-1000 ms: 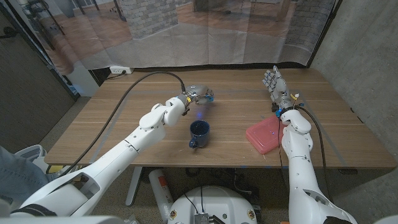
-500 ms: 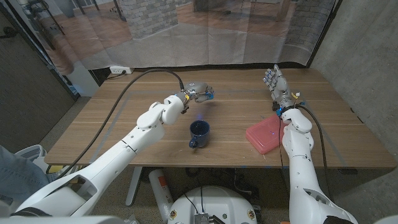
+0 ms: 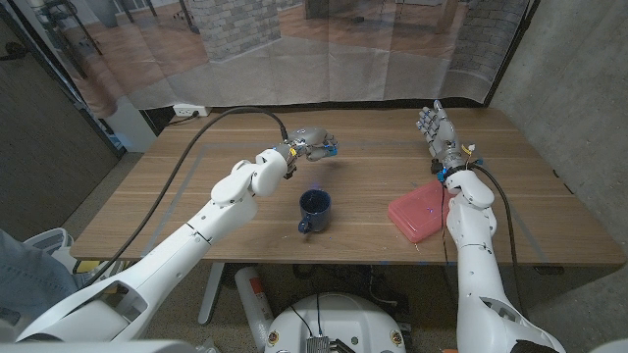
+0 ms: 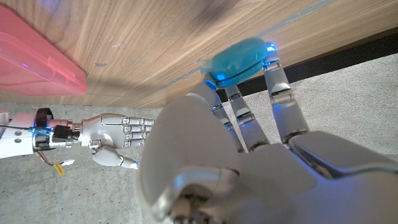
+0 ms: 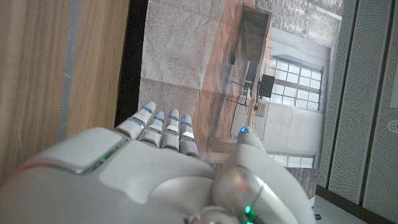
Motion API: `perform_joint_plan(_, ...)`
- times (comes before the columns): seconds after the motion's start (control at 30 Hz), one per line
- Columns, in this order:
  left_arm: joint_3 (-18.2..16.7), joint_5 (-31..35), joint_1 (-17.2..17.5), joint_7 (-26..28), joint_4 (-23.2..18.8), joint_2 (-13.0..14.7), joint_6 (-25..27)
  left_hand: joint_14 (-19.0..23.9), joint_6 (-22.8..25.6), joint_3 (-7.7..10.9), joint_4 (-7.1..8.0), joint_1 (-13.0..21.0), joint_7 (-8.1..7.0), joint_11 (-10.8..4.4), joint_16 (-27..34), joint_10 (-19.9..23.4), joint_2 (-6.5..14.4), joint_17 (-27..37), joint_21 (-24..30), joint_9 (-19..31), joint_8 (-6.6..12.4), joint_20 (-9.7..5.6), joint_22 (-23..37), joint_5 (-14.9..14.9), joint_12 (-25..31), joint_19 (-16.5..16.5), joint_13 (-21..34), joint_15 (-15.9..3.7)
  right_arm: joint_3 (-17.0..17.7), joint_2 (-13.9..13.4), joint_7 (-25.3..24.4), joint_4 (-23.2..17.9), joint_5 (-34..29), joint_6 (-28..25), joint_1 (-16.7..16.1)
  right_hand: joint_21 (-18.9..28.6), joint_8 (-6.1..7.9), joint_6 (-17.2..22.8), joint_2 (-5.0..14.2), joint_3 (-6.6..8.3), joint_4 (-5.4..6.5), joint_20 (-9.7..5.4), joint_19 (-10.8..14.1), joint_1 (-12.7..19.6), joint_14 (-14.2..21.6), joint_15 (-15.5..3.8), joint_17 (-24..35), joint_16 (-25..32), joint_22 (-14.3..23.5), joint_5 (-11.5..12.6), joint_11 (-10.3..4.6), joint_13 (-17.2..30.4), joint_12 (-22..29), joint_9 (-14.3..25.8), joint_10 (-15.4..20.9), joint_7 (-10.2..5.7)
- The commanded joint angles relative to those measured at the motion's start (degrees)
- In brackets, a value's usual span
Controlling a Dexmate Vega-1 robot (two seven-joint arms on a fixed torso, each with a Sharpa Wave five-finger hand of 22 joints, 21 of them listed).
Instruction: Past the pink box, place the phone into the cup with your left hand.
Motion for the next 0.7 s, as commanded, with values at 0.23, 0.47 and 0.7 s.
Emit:
perform_joint_plan(0.23, -3.9, -3.0, 3.7, 0.2, -4.0, 2.2, -1.6, 0.4, 0.2, 0.23, 0.12, -0.3, 0.01, -0.1, -0.1, 0.1, -0.2, 0.3, -0.3, 0.2, -0.34, -2.39, 0.3, 0.1, -0.2, 1.9, 0.2, -1.39, -0.3, 0.6, -0.7, -1.2, -0.2, -0.1, -1.0, 0.5, 0.31, 0.3, -0.36, 0.03, -0.42, 0.0, 0.2, 0.3, 0.4, -0.05, 0.2, 0.4, 0.3, 0.3, 0.17, 0.3, 0.2, 0.3, 0.4, -0.14)
perform_joint_plan(0.47, -5.3, -4.7, 4.6, -0.6, -4.7, 3.0, -2.1, 0.2, 0.0, 0.29, 0.22, -0.5, -0.09, -0.06, -0.3, 0.0, -0.3, 0.3, -0.6, 0.2, -0.49, -2.23, 0.3, 0.1, -0.3, 1.4, 0.3, -1.35, -0.7, 0.8, -1.3, -1.6, -0.6, -0.3, -1.3, 0.5, 0.3, 0.3, -0.33, 0.03, -0.45, 0.01, 0.2, 0.3, 0.5, -0.08, 0.2, 0.4, 0.3, 0.3, 0.22, 0.3, 0.2, 0.3, 0.4, -0.22)
perform_joint_plan(0.7, -6.8, -6.6, 5.2, -0.3, -4.9, 3.4, -2.9, 0.2, 0.0, 0.35, 0.26, -0.6, -0.06, -0.09, -0.4, -0.2, -0.3, 0.4, -0.7, 0.2, -0.56, -2.15, 0.3, 0.1, -0.5, 1.2, 0.3, -1.26, -0.9, 0.9, -1.8, -1.9, -0.7, -0.1, -1.6, 0.5, 0.31, 0.3, -0.31, 0.03, -0.48, 0.01, 0.2, 0.3, 0.4, -0.09, 0.2, 0.4, 0.3, 0.2, 0.21, 0.3, 0.2, 0.3, 0.3, -0.18)
